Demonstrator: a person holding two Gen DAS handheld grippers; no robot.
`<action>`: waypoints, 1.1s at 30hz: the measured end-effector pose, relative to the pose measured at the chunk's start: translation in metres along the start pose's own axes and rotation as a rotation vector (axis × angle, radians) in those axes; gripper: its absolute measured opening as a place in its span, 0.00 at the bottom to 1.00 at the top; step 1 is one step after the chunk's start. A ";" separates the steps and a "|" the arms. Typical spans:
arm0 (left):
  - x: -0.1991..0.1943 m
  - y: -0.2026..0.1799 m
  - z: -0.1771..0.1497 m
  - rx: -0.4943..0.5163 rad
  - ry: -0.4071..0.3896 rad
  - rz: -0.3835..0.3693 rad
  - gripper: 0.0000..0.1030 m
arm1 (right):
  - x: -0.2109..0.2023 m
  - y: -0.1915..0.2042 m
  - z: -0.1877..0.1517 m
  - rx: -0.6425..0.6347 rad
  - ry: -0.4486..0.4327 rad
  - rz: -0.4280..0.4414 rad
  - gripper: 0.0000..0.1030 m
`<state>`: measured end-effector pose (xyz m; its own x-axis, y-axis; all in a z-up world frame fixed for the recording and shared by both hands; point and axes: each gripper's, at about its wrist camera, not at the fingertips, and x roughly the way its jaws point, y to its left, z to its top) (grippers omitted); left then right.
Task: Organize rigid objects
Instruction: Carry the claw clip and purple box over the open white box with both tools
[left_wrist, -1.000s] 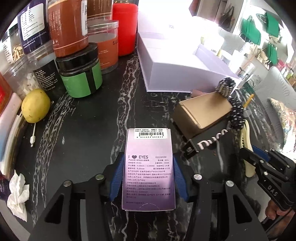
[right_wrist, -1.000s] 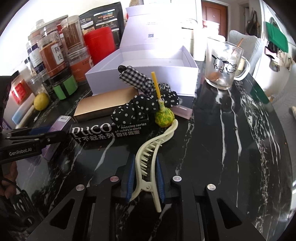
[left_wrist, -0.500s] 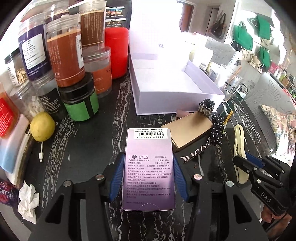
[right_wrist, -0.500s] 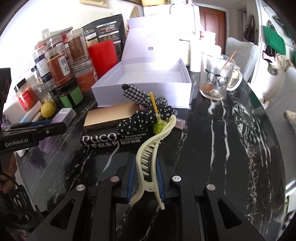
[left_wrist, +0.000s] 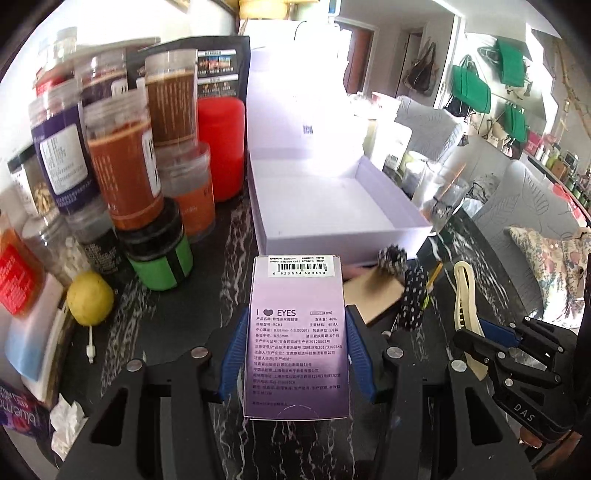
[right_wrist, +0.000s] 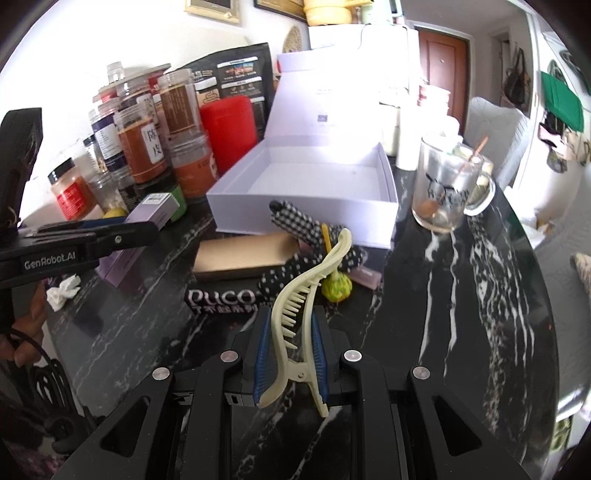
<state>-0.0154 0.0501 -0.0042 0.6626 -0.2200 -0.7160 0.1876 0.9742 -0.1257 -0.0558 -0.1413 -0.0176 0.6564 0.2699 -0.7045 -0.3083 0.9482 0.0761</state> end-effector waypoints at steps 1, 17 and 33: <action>-0.001 -0.001 0.003 0.004 -0.006 -0.002 0.49 | -0.001 0.001 0.003 -0.010 -0.005 -0.004 0.21; -0.009 -0.018 0.045 0.057 -0.111 -0.004 0.49 | -0.012 0.005 0.048 -0.111 -0.066 0.002 0.21; 0.003 -0.043 0.076 0.114 -0.167 -0.044 0.49 | -0.008 0.004 0.083 -0.139 -0.132 0.010 0.21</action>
<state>0.0339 0.0033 0.0510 0.7610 -0.2768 -0.5867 0.2939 0.9534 -0.0686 -0.0055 -0.1255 0.0471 0.7347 0.3078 -0.6046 -0.4017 0.9155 -0.0221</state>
